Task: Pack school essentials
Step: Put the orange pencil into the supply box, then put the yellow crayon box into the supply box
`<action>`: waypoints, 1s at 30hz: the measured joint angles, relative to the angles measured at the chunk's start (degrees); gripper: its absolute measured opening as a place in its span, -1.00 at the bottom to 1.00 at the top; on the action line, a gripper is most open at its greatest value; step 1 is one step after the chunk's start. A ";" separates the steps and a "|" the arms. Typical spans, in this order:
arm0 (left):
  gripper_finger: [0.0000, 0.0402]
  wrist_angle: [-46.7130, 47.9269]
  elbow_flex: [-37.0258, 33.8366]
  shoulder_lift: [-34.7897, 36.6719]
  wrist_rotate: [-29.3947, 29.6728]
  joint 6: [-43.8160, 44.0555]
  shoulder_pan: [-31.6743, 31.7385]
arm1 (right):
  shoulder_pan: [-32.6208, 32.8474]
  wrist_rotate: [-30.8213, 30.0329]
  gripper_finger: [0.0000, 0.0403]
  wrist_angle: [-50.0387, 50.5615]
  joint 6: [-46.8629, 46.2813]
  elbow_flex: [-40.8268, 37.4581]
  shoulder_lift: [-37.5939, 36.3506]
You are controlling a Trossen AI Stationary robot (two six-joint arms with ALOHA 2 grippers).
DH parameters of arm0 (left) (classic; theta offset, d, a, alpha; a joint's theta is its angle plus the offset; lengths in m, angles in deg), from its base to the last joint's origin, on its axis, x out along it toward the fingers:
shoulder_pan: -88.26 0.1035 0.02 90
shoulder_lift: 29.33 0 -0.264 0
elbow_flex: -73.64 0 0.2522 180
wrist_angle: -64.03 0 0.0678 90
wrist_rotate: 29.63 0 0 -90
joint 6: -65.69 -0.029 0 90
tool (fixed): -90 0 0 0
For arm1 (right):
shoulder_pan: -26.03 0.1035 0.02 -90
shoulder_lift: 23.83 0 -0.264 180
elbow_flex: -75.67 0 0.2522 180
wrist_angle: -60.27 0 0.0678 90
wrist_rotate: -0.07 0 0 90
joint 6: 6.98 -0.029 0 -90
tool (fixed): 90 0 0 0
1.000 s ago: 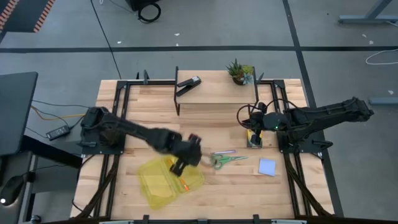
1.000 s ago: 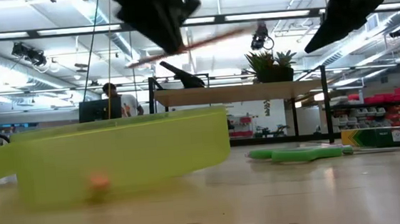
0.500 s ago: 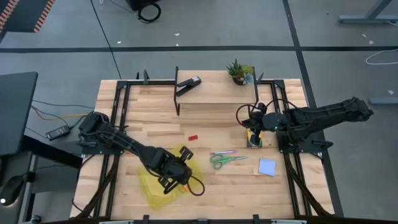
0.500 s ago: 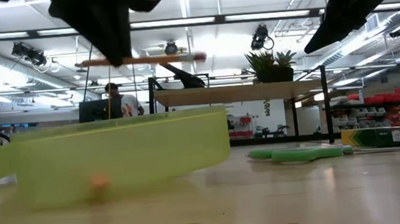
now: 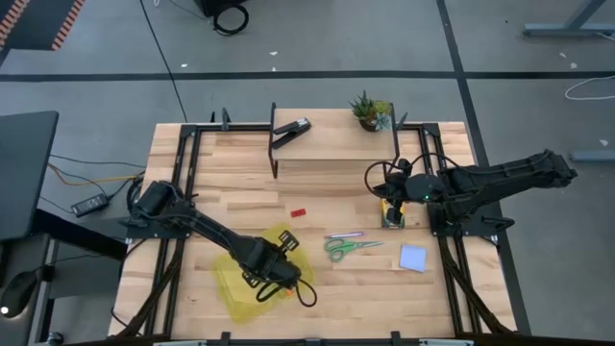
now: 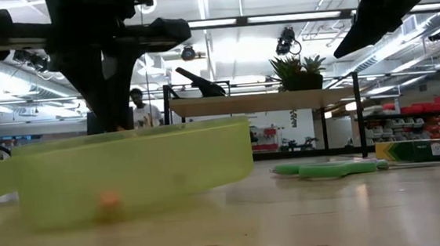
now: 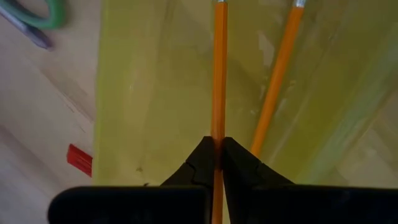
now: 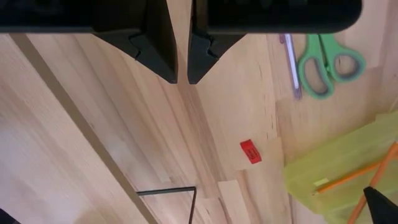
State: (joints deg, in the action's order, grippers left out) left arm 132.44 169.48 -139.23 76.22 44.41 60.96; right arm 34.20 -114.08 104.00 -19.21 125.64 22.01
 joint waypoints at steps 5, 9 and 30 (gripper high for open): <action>-0.94 -0.21 0.00 0.00 -0.21 -2.37 -0.21 | -0.01 0.01 -0.78 -0.15 -0.09 0.00 0.00; -0.92 -0.07 0.00 0.00 -2.87 -4.73 -0.23 | -0.01 0.01 -0.78 -0.17 -0.28 0.00 0.00; -0.49 -0.23 0.00 0.00 -8.63 -4.80 -0.32 | -0.01 0.00 -0.78 -0.52 0.00 0.00 0.00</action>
State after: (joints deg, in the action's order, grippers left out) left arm 132.22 169.48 -139.23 67.59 39.61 60.65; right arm 34.19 -114.08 103.48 -19.21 125.64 22.01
